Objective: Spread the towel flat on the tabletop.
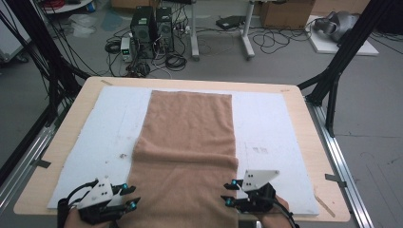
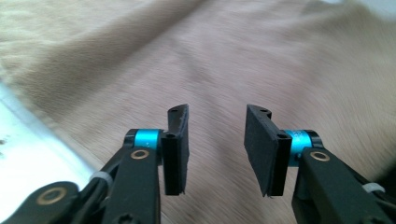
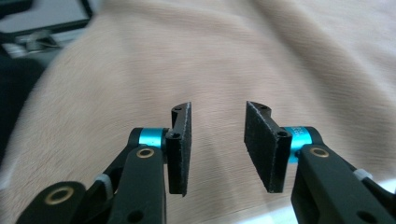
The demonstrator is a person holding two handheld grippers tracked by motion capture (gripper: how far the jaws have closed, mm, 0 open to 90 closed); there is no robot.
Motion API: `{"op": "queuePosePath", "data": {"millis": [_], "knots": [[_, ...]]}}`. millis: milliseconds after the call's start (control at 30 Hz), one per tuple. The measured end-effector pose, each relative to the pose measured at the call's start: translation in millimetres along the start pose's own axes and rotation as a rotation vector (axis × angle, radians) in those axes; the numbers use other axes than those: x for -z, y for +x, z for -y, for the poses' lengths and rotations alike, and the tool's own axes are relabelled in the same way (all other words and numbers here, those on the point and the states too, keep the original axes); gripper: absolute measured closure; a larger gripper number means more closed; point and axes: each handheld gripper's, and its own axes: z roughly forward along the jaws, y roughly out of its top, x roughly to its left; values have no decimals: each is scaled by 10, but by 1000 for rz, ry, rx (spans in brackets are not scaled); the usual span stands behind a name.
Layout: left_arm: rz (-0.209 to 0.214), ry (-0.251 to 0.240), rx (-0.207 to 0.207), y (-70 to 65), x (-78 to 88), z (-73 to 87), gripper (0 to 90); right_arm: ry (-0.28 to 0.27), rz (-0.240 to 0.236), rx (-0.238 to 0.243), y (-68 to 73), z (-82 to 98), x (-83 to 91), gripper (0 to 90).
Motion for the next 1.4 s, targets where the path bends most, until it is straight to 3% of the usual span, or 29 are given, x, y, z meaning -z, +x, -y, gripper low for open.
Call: {"op": "queuePosePath", "data": {"millis": [100,233,267,333,400,500,633,700,733,800,900,1033,1133,1200,1333,1400], "knots": [[-19,17,18,111,-202,2,588,46,30,-40,-173,25,-149,592],[-22,92,14,152,-431,33,597,105,23,-64,-289,115,-354,602],[-18,80,9,145,-448,49,624,121,16,-65,-298,146,-404,629],[-6,73,12,137,-445,57,718,81,21,-72,-306,192,-403,705],[7,81,7,112,-425,55,832,79,4,-75,-314,201,-385,800],[11,85,-4,69,-347,69,852,100,-16,-42,-260,178,-360,844],[38,60,-12,-59,-124,117,854,92,-66,-18,-99,185,-261,846],[27,53,-32,-141,-16,134,843,75,-100,10,16,177,-190,836],[32,49,-27,-150,26,136,816,63,-113,24,59,167,-151,783],[31,40,-22,-140,68,123,736,33,-91,29,101,136,-85,736],[14,38,-24,-84,21,109,673,38,-36,21,32,86,-70,693],[7,56,-8,-16,-128,151,652,54,-46,-4,-89,93,-193,683],[7,80,-13,-6,-211,201,669,87,-61,-6,-93,139,-291,688],[11,67,-2,0,-214,215,672,125,-66,-14,-85,188,-356,725],[-1,66,-9,-23,-210,221,670,84,-103,-43,-122,251,-341,866],[4,70,-5,-26,-206,221,689,86,-108,-33,-128,251,-338,874]]}}
